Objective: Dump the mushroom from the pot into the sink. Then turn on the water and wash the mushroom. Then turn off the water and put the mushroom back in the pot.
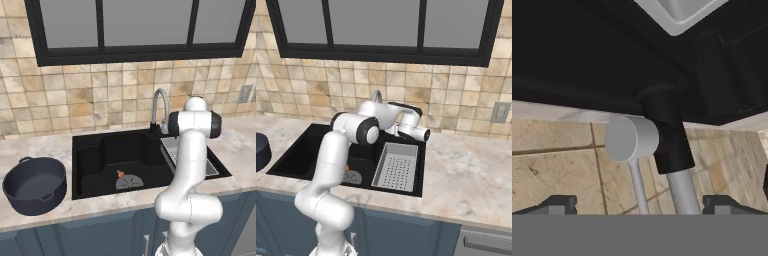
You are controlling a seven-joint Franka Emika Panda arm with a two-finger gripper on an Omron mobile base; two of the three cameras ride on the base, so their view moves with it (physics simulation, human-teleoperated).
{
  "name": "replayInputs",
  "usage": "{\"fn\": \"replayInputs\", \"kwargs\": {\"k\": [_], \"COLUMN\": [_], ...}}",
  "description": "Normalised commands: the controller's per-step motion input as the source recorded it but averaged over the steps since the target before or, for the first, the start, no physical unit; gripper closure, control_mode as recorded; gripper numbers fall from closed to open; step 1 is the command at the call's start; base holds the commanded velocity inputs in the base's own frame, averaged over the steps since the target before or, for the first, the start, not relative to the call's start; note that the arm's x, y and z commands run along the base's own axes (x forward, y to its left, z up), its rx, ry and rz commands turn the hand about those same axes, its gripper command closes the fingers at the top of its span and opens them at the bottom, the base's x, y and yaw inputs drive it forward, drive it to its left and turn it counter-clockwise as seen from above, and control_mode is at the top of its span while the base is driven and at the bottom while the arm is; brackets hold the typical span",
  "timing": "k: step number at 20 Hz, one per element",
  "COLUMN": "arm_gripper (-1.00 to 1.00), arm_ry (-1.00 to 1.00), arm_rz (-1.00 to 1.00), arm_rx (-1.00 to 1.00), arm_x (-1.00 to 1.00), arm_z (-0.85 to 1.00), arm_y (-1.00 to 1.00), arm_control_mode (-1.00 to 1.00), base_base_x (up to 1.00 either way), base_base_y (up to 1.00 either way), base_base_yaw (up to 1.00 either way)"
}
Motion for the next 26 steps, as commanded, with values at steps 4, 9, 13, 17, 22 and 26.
{"fn": "replayInputs", "kwargs": {"k": [4, 9, 13, 17, 22, 26], "arm_gripper": [-1.00, -1.00, -1.00, -1.00, -1.00, -1.00], "arm_ry": [0.00, -0.01, -0.03, -0.02, 0.00, 0.00], "arm_rz": [-0.01, -0.05, -0.08, -0.15, -0.21, -0.20], "arm_rx": [0.00, 0.00, 0.00, 0.00, 0.00, 0.00], "arm_x": [0.12, 0.14, 0.14, 0.11, 0.05, 0.00], "arm_z": [-0.11, -0.07, -0.03, 0.00, -0.01, -0.06], "arm_y": [0.06, 0.00, 0.00, 0.01, 0.00, 0.00], "arm_control_mode": [-1.00, -1.00, -1.00, -1.00, -1.00, -1.00], "base_base_x": [0.00, 0.00, 0.00, 0.00, 0.00, 0.00], "base_base_y": [0.00, 0.00, 0.00, 0.00, 0.00, 0.00], "base_base_yaw": [0.00, 0.00, 0.00, 0.00, 0.00, 0.00]}}
